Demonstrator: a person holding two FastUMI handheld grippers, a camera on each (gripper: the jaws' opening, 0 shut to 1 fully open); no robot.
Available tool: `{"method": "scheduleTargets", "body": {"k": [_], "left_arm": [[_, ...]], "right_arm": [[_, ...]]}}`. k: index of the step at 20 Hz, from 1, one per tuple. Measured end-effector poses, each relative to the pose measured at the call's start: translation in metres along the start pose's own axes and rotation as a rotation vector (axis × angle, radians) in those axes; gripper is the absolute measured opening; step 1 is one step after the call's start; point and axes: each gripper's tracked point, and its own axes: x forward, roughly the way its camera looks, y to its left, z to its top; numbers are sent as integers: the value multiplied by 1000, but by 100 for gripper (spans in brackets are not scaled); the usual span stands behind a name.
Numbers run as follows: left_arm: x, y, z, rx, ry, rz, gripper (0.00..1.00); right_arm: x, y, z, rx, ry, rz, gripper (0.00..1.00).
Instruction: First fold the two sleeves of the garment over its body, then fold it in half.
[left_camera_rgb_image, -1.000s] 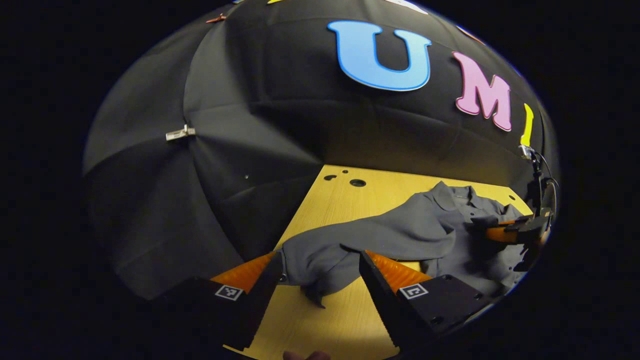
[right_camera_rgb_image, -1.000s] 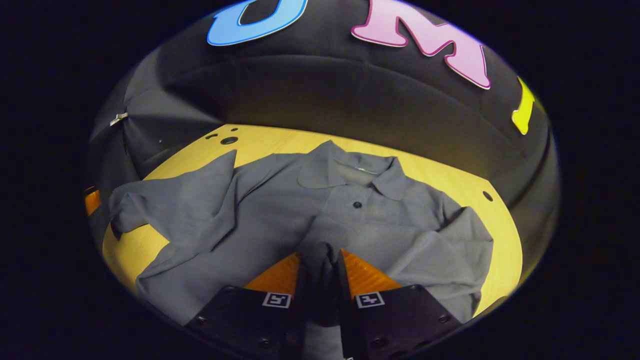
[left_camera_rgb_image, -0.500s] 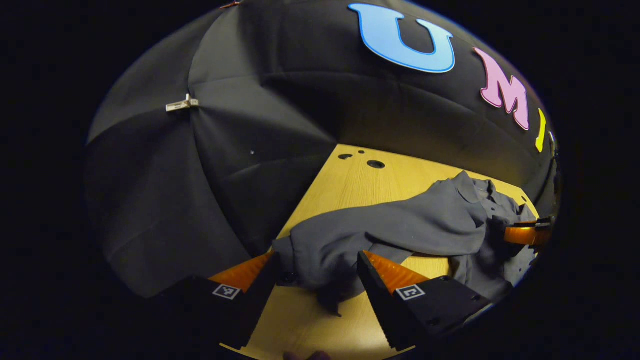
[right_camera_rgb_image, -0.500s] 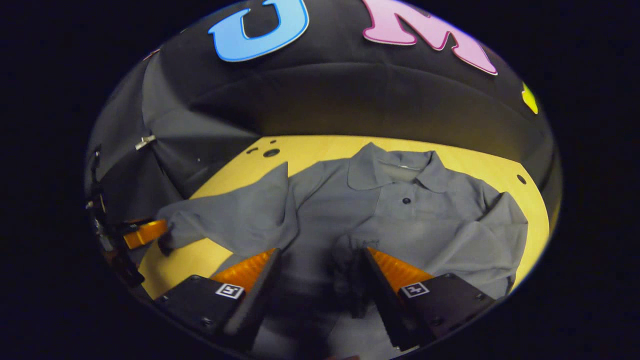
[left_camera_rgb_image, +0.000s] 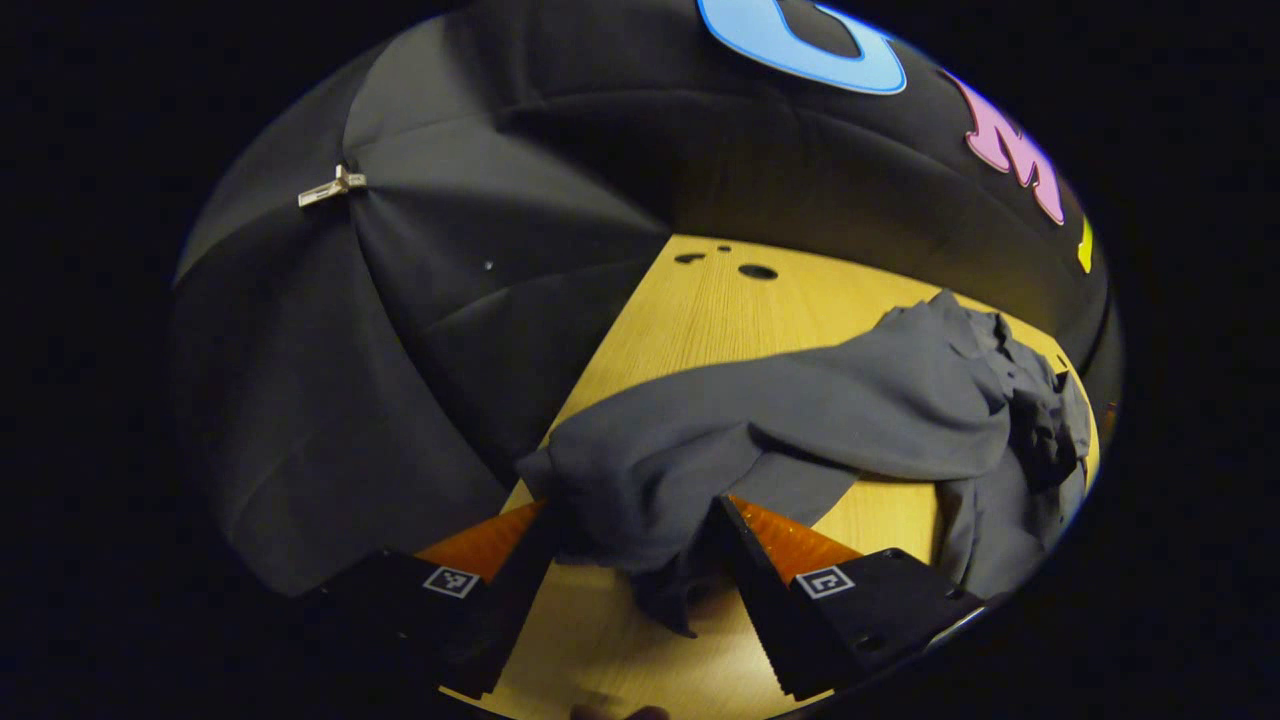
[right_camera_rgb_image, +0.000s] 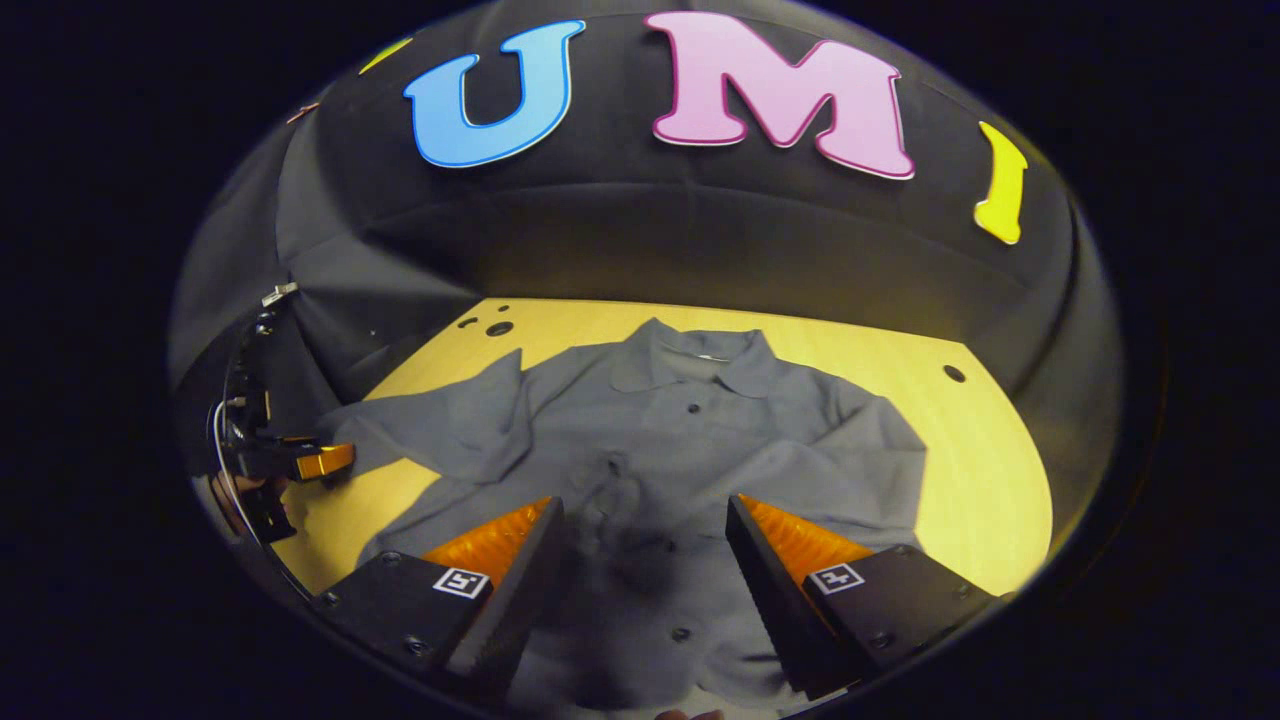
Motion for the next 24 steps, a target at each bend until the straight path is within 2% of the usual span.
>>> {"method": "scheduleTargets", "body": {"k": [1, 3, 5, 7, 9, 10, 15, 19, 24], "left_arm": [[2, -2, 2, 3, 4, -5, 99], [3, -8, -1, 22, 18, -19, 87], [5, -22, 5, 54, -2, -56, 52], [10, -24, 5, 62, 6, -40, 17], [3, -26, 9, 63, 2, -30, 2], [-2, -26, 13, 64, -11, -25, 6], [-42, -33, 64, 87, -159, -18, 6], [-77, -56, 103, 85, -259, -32, 6], [-117, -108, 141, 88, -356, -102, 5]], "right_arm": [[-13, -12, -4, 8, 5, -21, 99], [-34, -34, -11, 31, 7, -64, 100], [-50, -52, -17, 52, 4, -102, 100], [-60, -66, -21, 67, -1, -129, 99], [-67, -75, -21, 74, -16, -145, 99], [-71, -80, -21, 79, -25, -150, 99], [-86, -106, -25, 102, -49, -177, 99], [-95, -123, -32, 112, -53, -190, 100], [-104, -146, -38, 139, -66, -203, 99]]}}
